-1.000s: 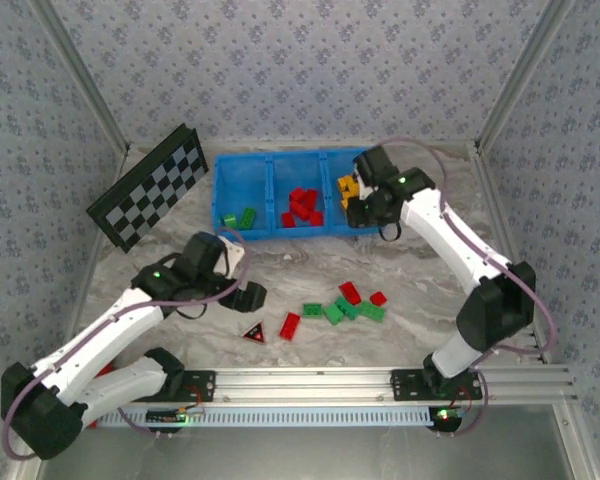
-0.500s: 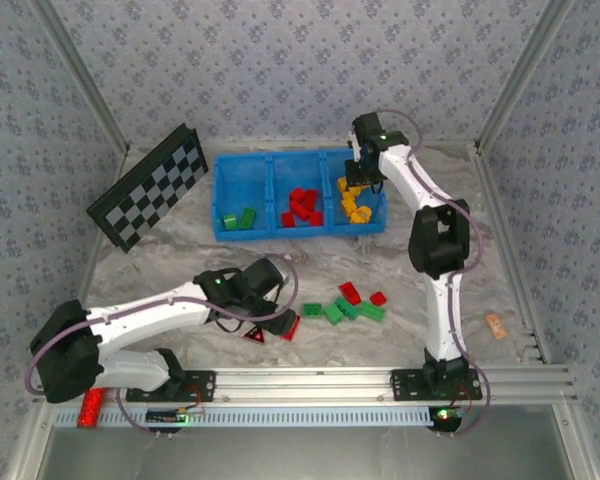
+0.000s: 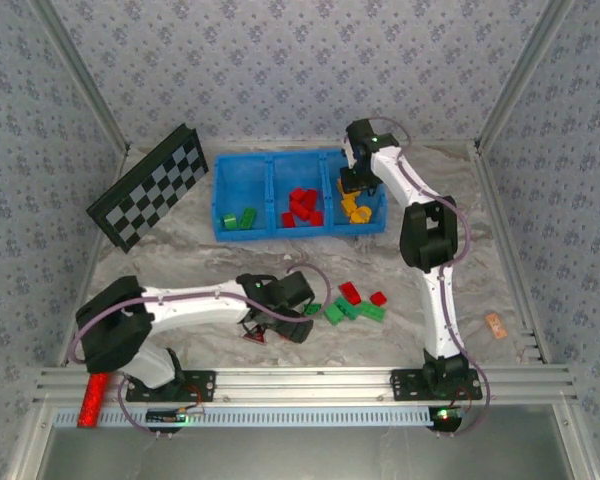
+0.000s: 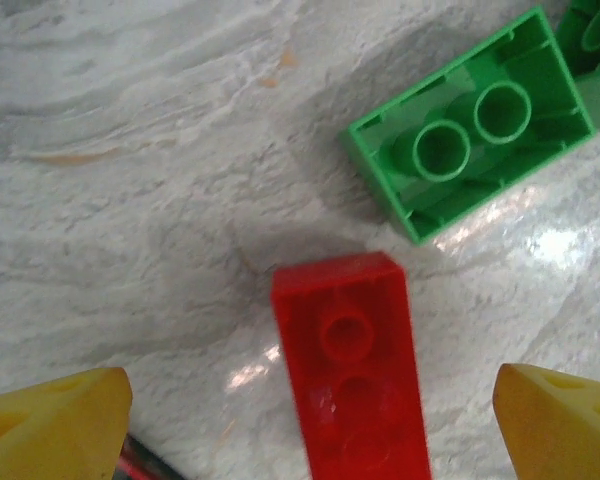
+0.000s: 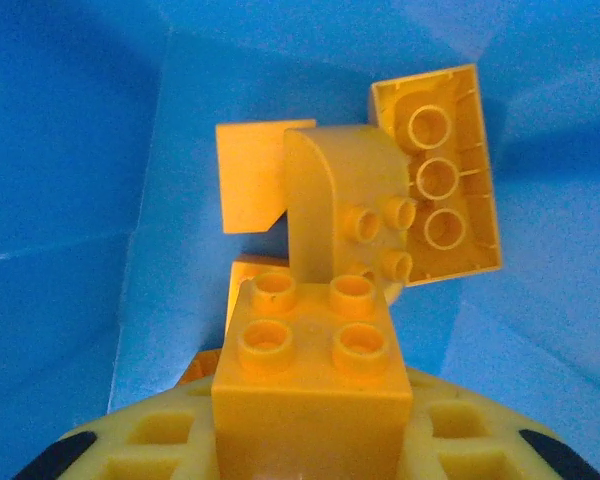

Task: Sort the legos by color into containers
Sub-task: Place the lego in the container, then pick up the lego from the middle-left of the table.

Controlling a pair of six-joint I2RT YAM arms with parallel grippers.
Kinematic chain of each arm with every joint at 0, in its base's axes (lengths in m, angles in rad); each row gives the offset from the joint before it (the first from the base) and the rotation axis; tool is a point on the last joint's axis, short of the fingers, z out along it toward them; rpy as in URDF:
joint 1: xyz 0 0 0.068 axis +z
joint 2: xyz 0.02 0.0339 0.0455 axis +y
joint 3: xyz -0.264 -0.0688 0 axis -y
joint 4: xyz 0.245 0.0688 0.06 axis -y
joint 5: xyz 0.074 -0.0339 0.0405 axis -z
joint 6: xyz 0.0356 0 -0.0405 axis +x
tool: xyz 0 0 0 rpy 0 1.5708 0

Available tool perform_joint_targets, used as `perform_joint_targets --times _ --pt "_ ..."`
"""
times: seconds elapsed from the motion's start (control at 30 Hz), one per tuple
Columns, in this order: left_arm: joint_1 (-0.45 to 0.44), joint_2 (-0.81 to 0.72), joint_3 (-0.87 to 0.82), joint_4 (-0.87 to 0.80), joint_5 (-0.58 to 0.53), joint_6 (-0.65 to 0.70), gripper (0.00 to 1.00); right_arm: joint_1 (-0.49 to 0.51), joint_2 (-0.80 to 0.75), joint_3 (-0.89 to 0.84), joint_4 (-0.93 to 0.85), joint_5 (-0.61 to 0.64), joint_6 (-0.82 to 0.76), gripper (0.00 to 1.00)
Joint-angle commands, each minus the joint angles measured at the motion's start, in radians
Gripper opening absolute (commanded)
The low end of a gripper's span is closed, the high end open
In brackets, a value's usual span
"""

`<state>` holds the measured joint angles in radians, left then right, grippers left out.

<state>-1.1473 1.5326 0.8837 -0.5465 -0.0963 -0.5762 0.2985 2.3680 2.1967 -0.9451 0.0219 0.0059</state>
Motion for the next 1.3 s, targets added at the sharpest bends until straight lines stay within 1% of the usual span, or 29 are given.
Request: perform_joint_targets --times 0.0,0.13,0.23,0.37,0.47,0.5,0.6,0.63,0.7,0.77,0.8,0.93,1.0,1.1,1.17,1.27 --pt "-0.013 0.049 0.046 -0.011 -0.034 -0.056 0.92 0.007 -0.01 -0.019 -0.001 -0.012 -0.036 0.37" --pt "-0.014 0.083 0.055 -0.008 -0.029 -0.086 0.88 0.006 -0.031 -0.023 -0.001 -0.022 -0.047 0.46" --pt "-0.014 0.106 0.061 -0.008 -0.015 -0.093 0.85 0.006 -0.047 -0.029 -0.001 -0.024 -0.05 0.47" --pt "-0.015 0.138 0.07 -0.017 0.001 -0.099 0.82 0.002 -0.082 -0.049 0.009 -0.042 -0.052 0.55" --pt "-0.015 0.16 0.081 -0.027 0.011 -0.103 0.74 0.002 -0.113 -0.065 0.017 -0.041 -0.053 0.6" --pt "-0.015 0.165 0.082 -0.026 0.016 -0.107 0.72 0.002 -0.121 -0.064 0.017 -0.038 -0.053 0.61" --pt "-0.015 0.176 0.078 -0.022 0.033 -0.12 0.71 0.002 -0.148 -0.064 0.007 -0.024 -0.052 0.62" --pt "-0.015 0.18 0.078 -0.025 0.036 -0.124 0.68 0.0 -0.156 -0.063 0.004 -0.023 -0.052 0.63" --pt "-0.015 0.182 0.084 -0.031 0.039 -0.128 0.59 -0.002 -0.174 -0.063 -0.001 -0.024 -0.05 0.66" --pt "-0.015 0.184 0.098 -0.048 0.04 -0.129 0.48 -0.005 -0.191 -0.065 -0.008 -0.031 -0.048 0.69" --pt "-0.015 0.184 0.106 -0.06 0.04 -0.129 0.44 -0.006 -0.2 -0.068 -0.011 -0.031 -0.05 0.7" --pt "-0.013 0.179 0.148 -0.122 0.041 -0.125 0.32 -0.013 -0.251 -0.097 -0.014 -0.033 -0.047 0.71" --pt "-0.004 0.164 0.174 -0.168 0.037 -0.118 0.29 -0.015 -0.283 -0.125 -0.014 -0.035 -0.045 0.71" --pt "0.057 0.124 0.235 -0.237 0.028 -0.077 0.27 -0.016 -0.356 -0.207 0.014 -0.038 -0.036 0.72" --pt "0.129 0.091 0.307 -0.288 0.006 -0.029 0.27 -0.018 -0.412 -0.276 0.042 -0.046 -0.026 0.73" --pt "0.244 0.066 0.423 -0.315 -0.01 0.051 0.28 -0.017 -0.487 -0.379 0.084 -0.062 -0.008 0.74"
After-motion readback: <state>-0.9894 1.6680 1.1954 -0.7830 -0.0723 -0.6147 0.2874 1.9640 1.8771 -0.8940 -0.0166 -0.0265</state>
